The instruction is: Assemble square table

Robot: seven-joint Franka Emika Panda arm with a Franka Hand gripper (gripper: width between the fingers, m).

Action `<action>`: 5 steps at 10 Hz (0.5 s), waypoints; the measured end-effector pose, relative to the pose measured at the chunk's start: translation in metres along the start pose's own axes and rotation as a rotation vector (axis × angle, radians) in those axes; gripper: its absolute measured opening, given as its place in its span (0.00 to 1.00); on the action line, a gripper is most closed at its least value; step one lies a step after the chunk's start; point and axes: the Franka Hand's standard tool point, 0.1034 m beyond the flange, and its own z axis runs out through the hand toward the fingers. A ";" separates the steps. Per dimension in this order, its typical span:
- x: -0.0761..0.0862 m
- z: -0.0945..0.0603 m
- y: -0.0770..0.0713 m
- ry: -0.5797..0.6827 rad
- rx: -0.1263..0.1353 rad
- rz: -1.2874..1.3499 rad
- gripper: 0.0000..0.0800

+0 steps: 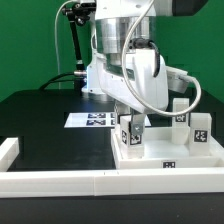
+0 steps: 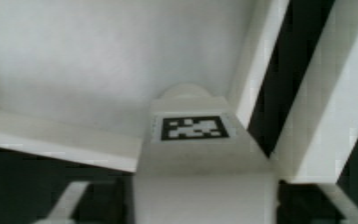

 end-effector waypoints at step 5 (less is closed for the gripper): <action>-0.002 0.001 -0.001 0.001 0.015 -0.285 0.80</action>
Offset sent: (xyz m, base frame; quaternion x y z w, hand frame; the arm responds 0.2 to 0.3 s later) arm 0.0007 0.0098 0.0028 0.0202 -0.0110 -0.0427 0.9988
